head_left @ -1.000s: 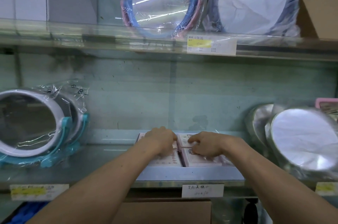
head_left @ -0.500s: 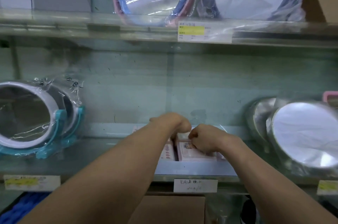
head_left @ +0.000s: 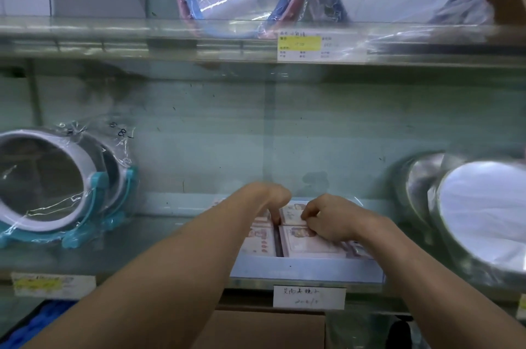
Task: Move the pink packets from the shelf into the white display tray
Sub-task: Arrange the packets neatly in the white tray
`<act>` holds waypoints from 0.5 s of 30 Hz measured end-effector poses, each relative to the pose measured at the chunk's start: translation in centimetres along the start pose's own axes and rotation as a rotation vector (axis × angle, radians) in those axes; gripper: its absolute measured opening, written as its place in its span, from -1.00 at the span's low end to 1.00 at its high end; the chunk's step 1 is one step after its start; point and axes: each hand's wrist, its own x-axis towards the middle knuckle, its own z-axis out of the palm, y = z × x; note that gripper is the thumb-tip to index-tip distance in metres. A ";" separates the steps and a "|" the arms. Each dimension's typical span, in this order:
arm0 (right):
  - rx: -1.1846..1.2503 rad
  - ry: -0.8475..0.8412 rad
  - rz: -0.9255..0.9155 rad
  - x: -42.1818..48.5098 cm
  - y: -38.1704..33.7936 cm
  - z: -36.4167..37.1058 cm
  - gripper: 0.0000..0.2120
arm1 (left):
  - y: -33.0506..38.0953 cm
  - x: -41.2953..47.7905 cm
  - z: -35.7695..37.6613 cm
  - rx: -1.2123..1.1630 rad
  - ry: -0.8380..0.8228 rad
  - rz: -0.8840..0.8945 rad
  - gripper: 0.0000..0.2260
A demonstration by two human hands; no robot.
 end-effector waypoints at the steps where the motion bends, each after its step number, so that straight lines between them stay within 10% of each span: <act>1: -0.012 0.000 -0.004 0.0 0.0 0.1 -0.71 | 0.2 0.1 0.2 -0.017 0.003 0.004 -0.78; 9: -0.049 -0.009 -0.024 -0.3 0.0 0.3 -0.67 | 1.7 5.5 2.4 -0.274 0.054 -0.169 -0.35; 15: 0.053 0.005 -0.045 -0.4 0.8 1.3 -0.65 | 2.1 2.5 3.7 -0.195 0.179 -0.323 -0.41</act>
